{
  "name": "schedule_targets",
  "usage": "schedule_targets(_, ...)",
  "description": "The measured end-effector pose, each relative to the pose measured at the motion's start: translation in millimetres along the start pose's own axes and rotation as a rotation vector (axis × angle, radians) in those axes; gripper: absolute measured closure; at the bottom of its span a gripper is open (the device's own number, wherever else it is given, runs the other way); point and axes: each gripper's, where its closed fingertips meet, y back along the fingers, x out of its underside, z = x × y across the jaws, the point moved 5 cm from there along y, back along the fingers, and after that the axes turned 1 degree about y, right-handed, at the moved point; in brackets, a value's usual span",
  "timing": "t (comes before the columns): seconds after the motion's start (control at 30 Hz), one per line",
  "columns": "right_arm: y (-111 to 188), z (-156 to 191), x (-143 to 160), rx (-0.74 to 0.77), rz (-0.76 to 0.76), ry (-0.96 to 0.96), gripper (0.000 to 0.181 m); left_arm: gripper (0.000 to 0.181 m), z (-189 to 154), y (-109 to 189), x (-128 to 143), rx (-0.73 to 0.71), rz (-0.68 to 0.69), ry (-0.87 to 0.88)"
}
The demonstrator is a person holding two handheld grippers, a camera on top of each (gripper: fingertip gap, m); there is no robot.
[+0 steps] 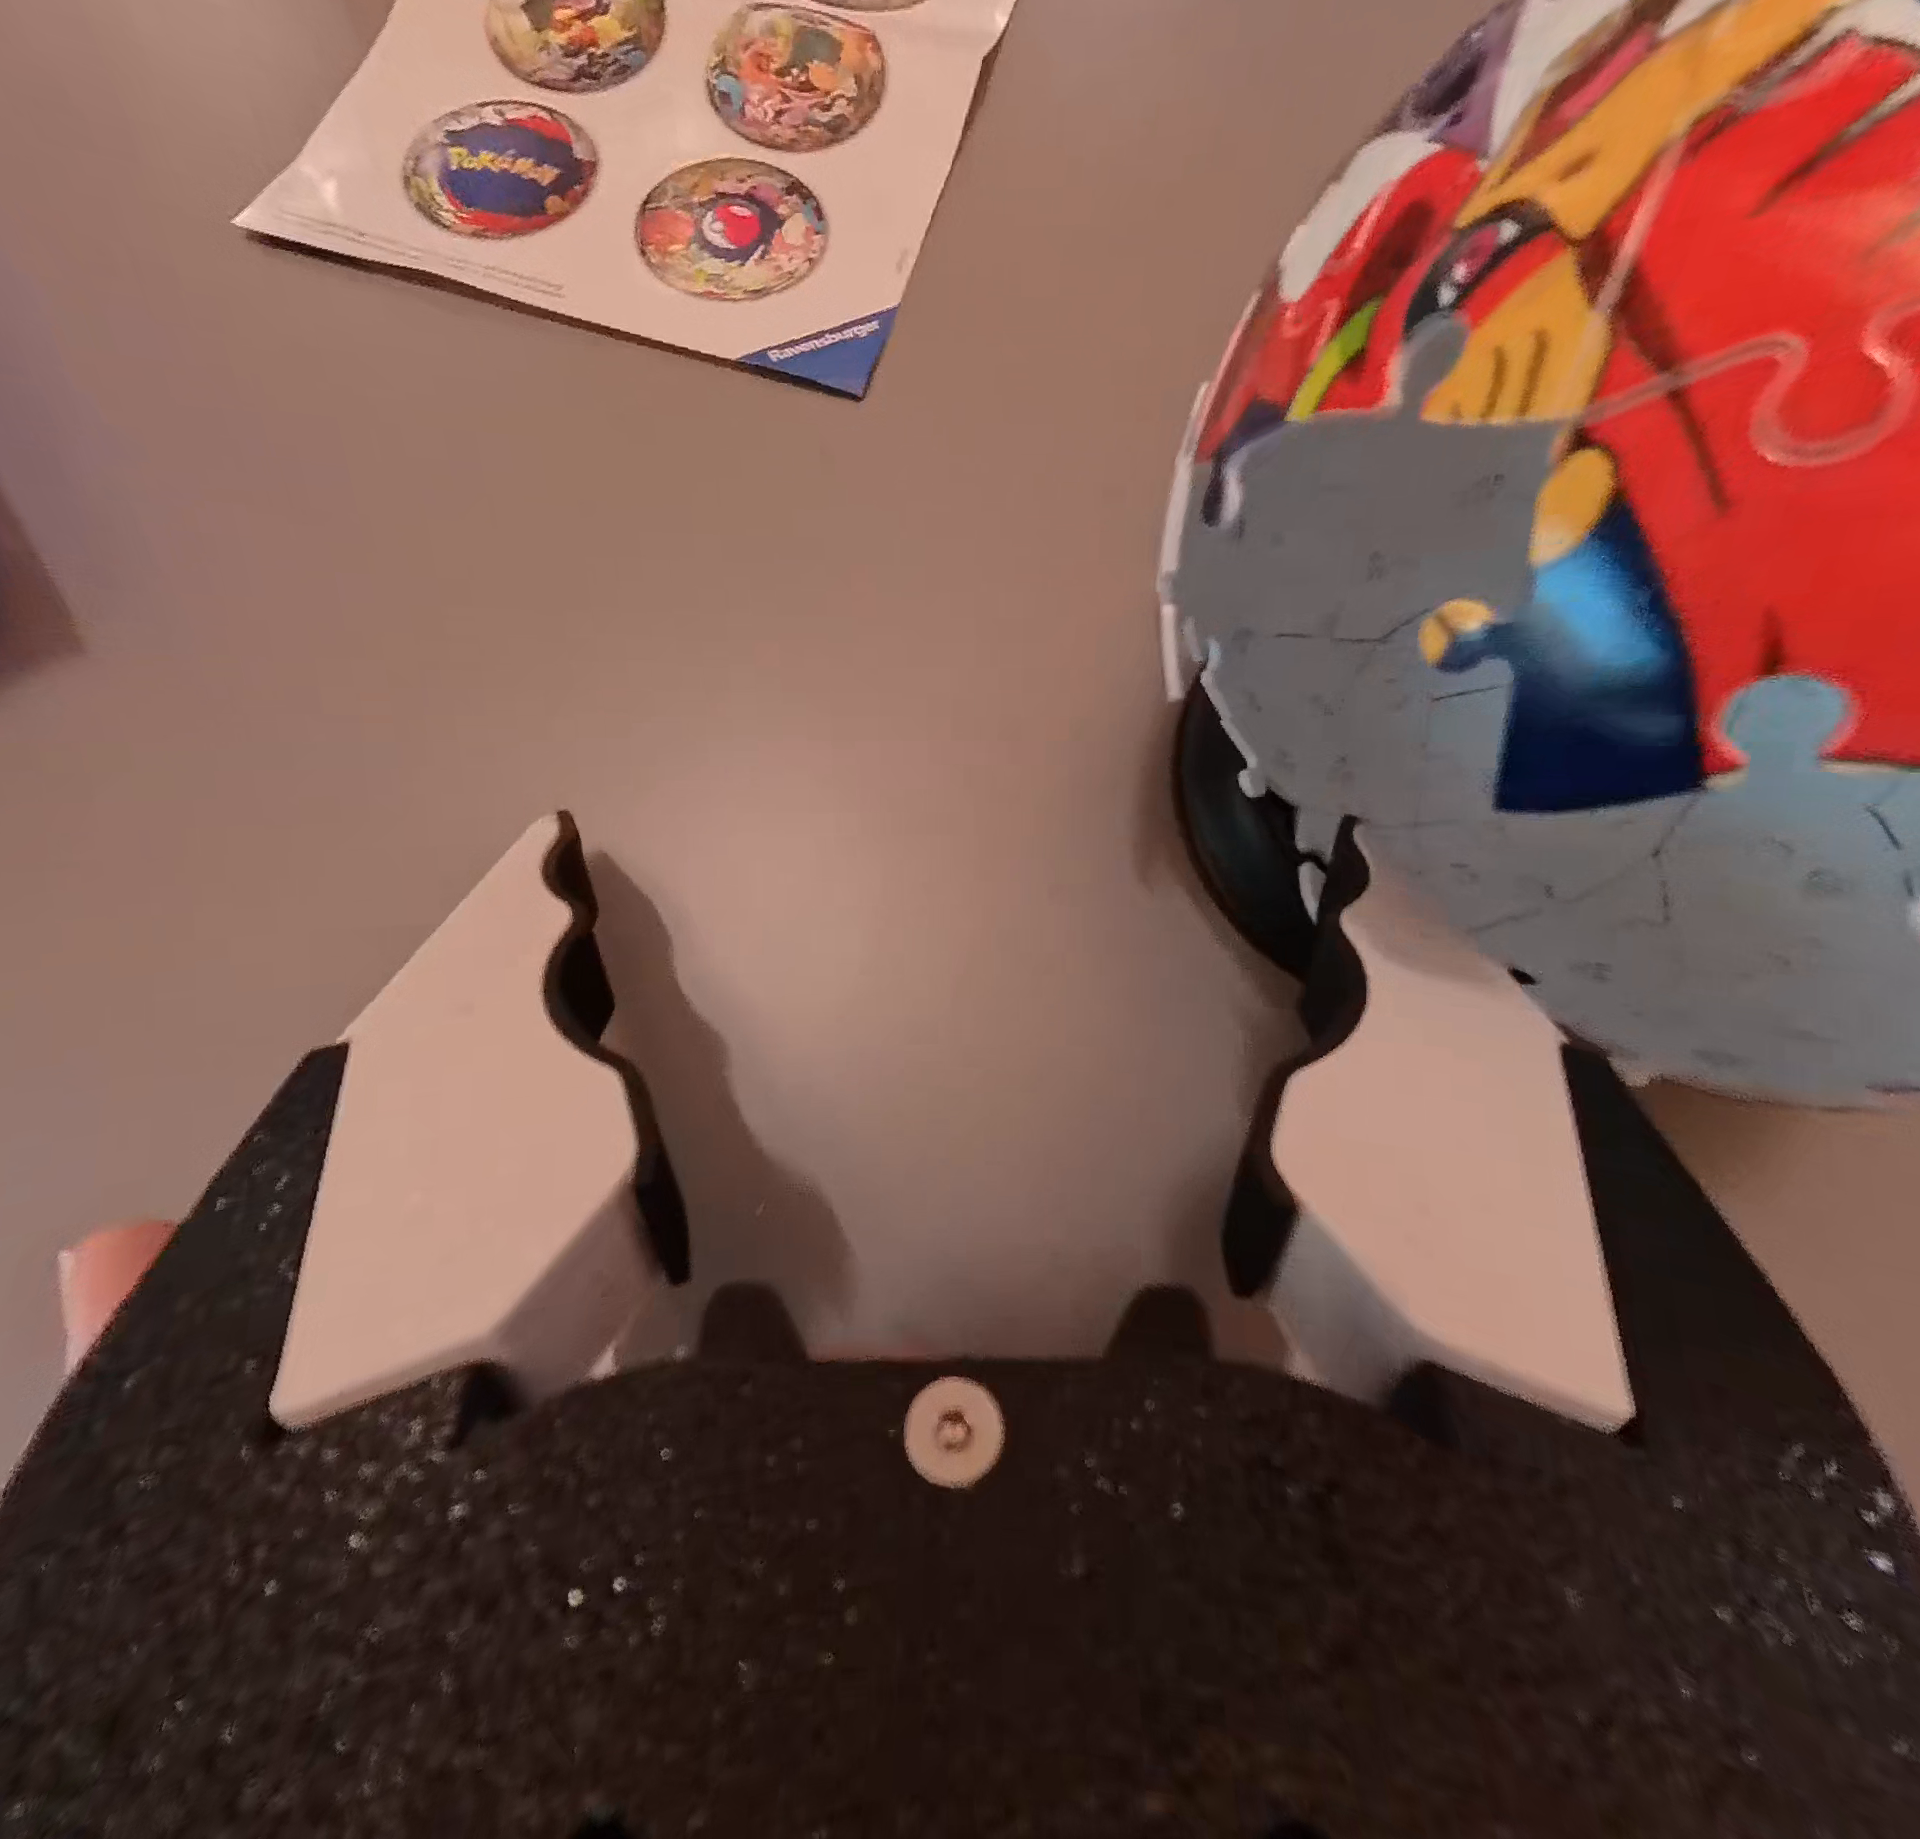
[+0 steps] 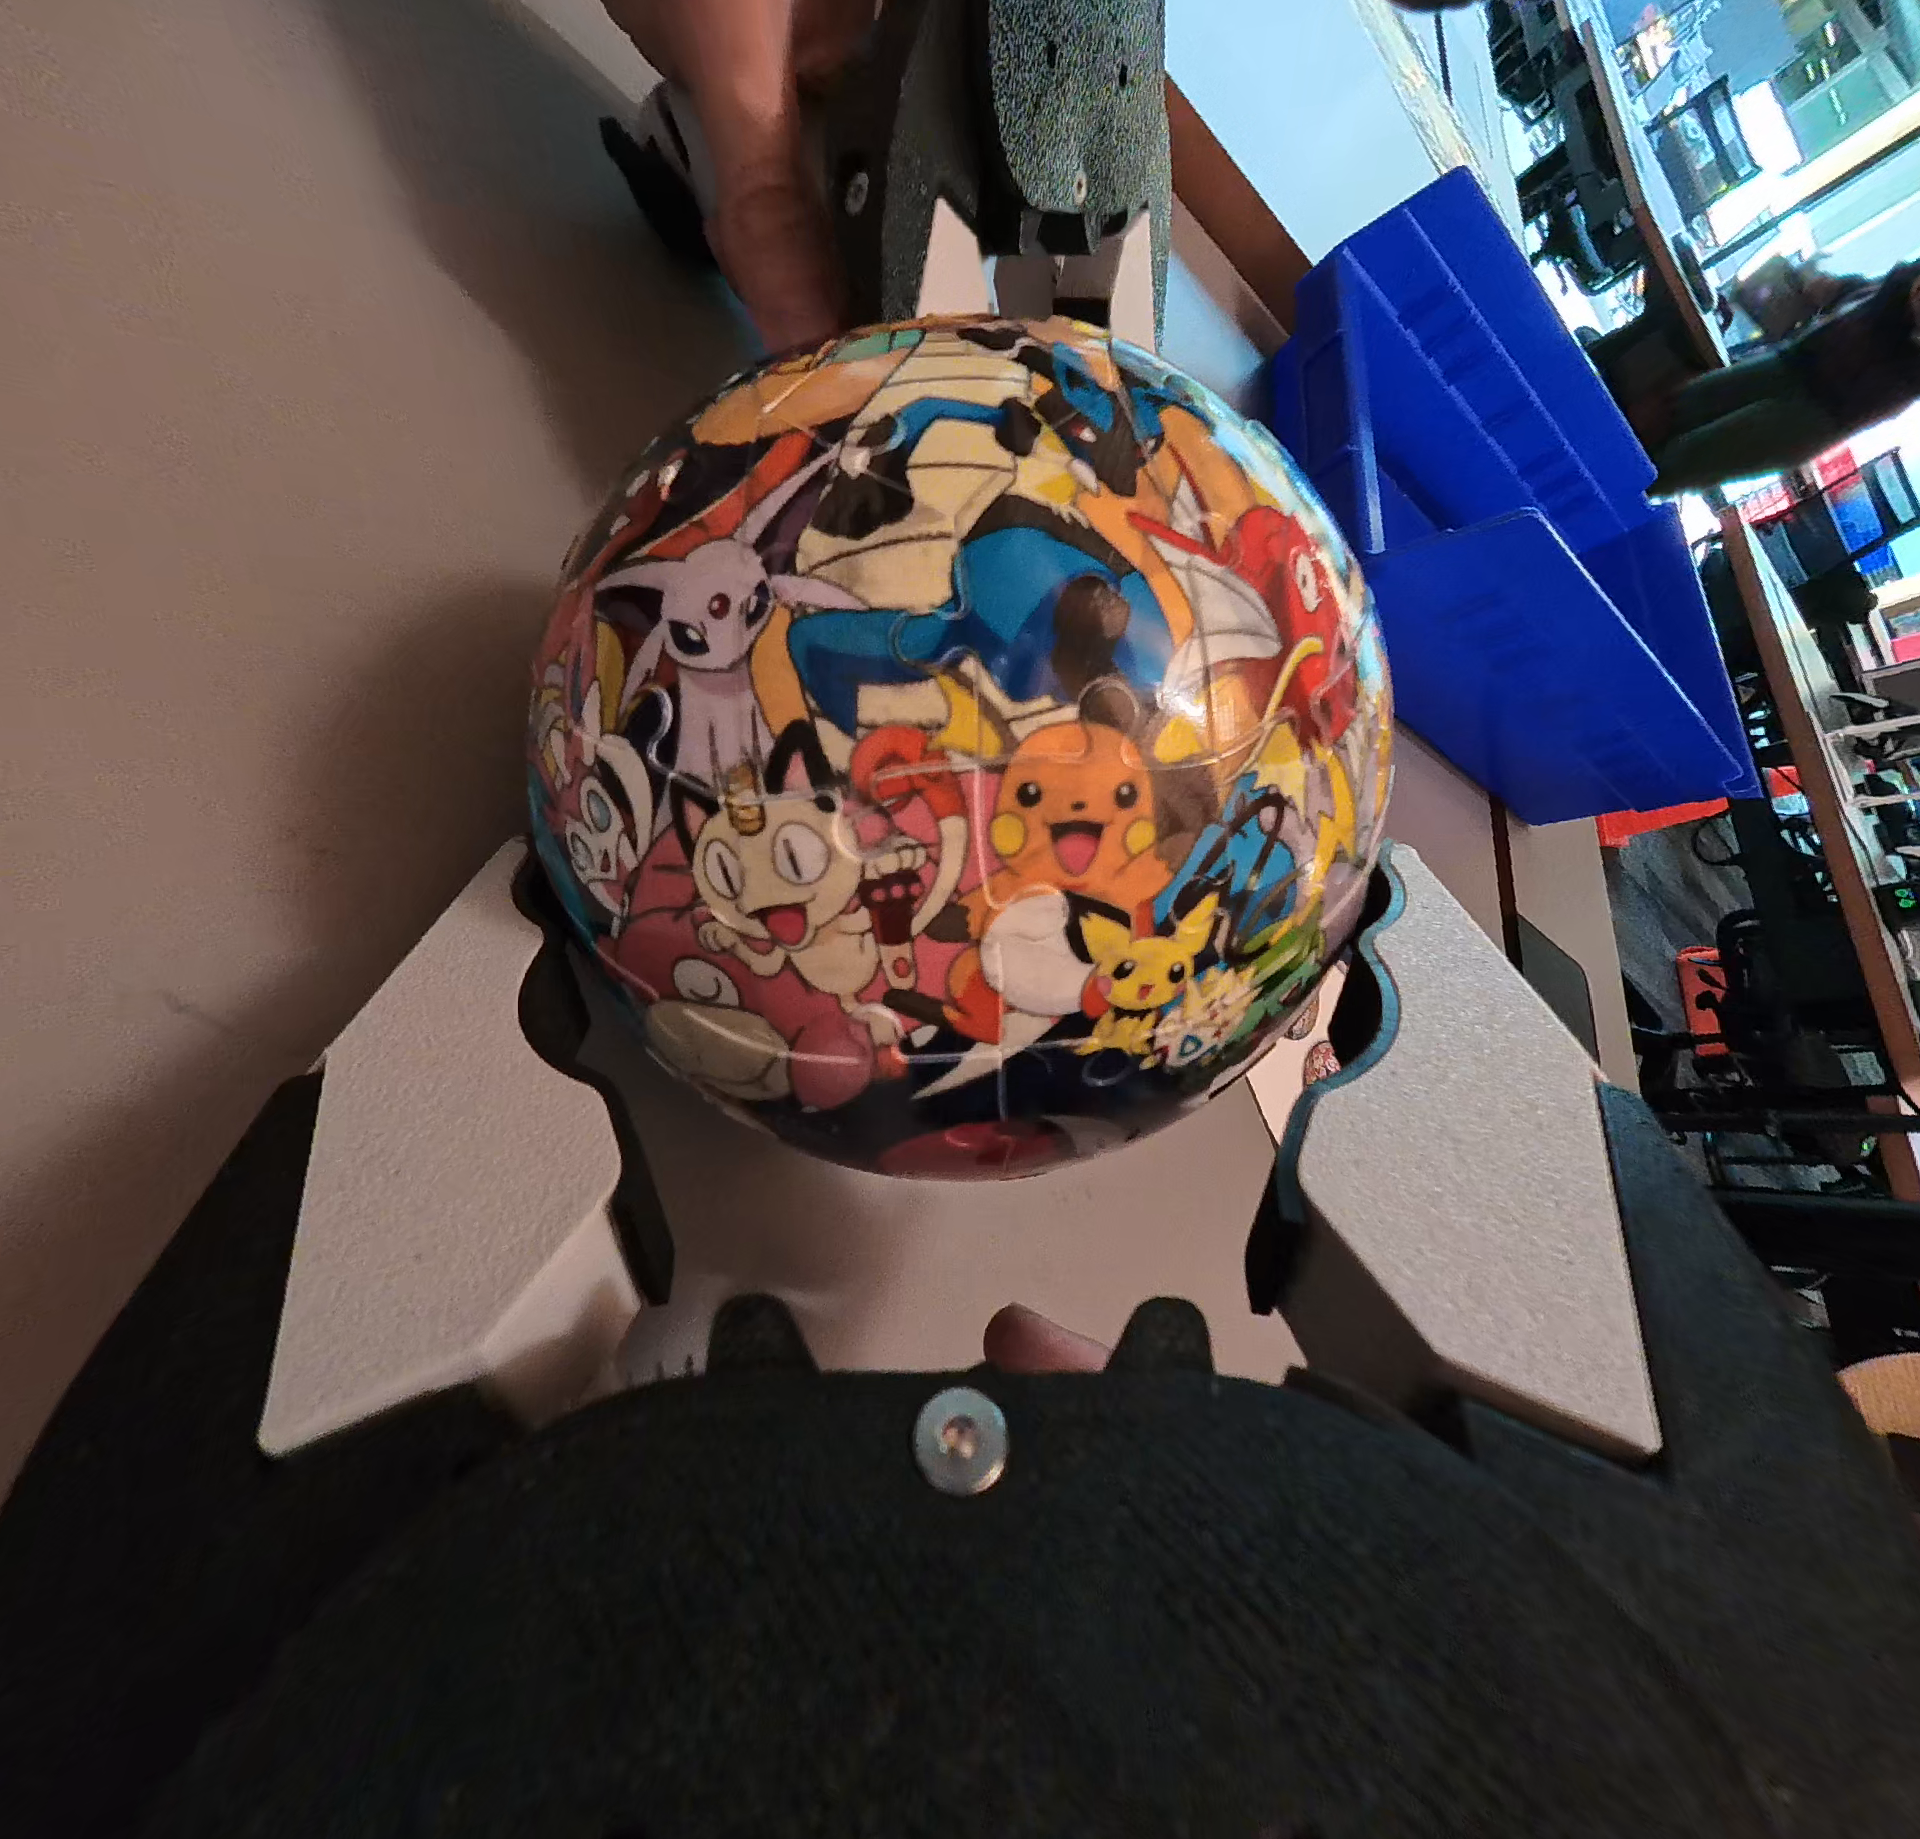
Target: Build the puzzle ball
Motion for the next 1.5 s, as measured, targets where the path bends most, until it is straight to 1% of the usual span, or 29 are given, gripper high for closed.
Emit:
schedule_targets(0.1, 0, 0, 0, 0.001, 0.001, 0.0, 0.035, 0.045, 0, -2, 1, -0.029, 0.02, -0.031)
schedule_targets(0.17, 0, 0, 0, 0.004, -0.001, -0.001, 0.035, 0.04, 2, -1, 1, -0.055, 0.018, -0.049)
schedule_targets(0.27, 0, 0, 0, 0.004, 0.001, 0.0, 0.035, 0.043, -1, 0, -2, -0.075, 0.01, -0.086)
schedule_targets(0.37, -1, 0, 0, 0.007, 0.003, 0.0, 0.035, 0.051, -3, 3, -4, -0.05, -0.008, -0.077)
schedule_targets(0.43, -1, 0, 0, 0.012, -0.001, -0.003, 0.035, 0.052, -9, 7, -6, 0.011, -0.037, -0.053)
schedule_targets(0.47, -1, 0, 0, 0.014, -0.004, -0.004, 0.035, 0.051, -11, 8, -5, 0.023, -0.03, -0.058)
schedule_targets(0.57, -1, 0, 0, 0.016, -0.007, -0.007, 0.034, 0.051, -12, 5, 1, 0.007, 0.031, -0.116)
schedule_targets(0.7, -1, 1, 0, 0.019, 0.0, -0.005, 0.034, 0.049, -13, 4, -3, -0.032, 0.036, -0.158)
schedule_targets(0.77, 0, 1, 1, 0.019, 0.01, -0.002, 0.035, 0.058, -13, 7, -8, -0.024, -0.011, -0.159)
schedule_targets(0.8, 2, 1, 1, 0.018, 0.015, -0.001, 0.035, 0.064, -12, 12, -13, -0.015, -0.075, -0.13)
schedule_targets(0.9, 6, 4, 4, 0.016, 0.03, -0.007, 0.037, 0.076, -3, 34, -24, 0.055, -0.269, 0.025)
schedule_targets(0.93, 8, 5, 5, 0.015, 0.039, -0.007, 0.037, 0.081, 1, 41, -24, 0.071, -0.309, 0.066)
schedule_targets(0.97, 10, 6, 5, 0.013, 0.053, -0.003, 0.037, 0.081, 4, 48, -22, 0.083, -0.333, 0.099)
schedule_targets(1.07, 16, 7, 2, 0.024, 0.072, 0.015, 0.04, 0.081, 8, 61, -13, 0.111, -0.359, 0.153)
schedule_targets(1.17, 22, 3, -5, 0.055, 0.04, -0.001, 0.042, 0.081, 4, 68, -6, 0.124, -0.367, 0.165)
schedule_targets(1.27, 31, -2, -7, 0.096, 0.022, -0.039, 0.044, 0.081, 1, 73, -4, 0.085, -0.405, 0.163)
schedule_targets(1.37, 43, -4, -5, 0.152, 0.009, -0.093, 0.051, 0.081, -6, 76, -2, 0.073, -0.443, 0.131)
schedule_targets(1.43, 49, -3, -8, 0.193, -0.024, -0.137, 0.055, 0.08, -16, 74, 3, 0.107, -0.4, 0.112)
schedule_targets(1.5, 52, 3, -12, 0.208, -0.019, -0.137, 0.063, 0.082, -33, 73, 10, 0.179, -0.386, 0.1)
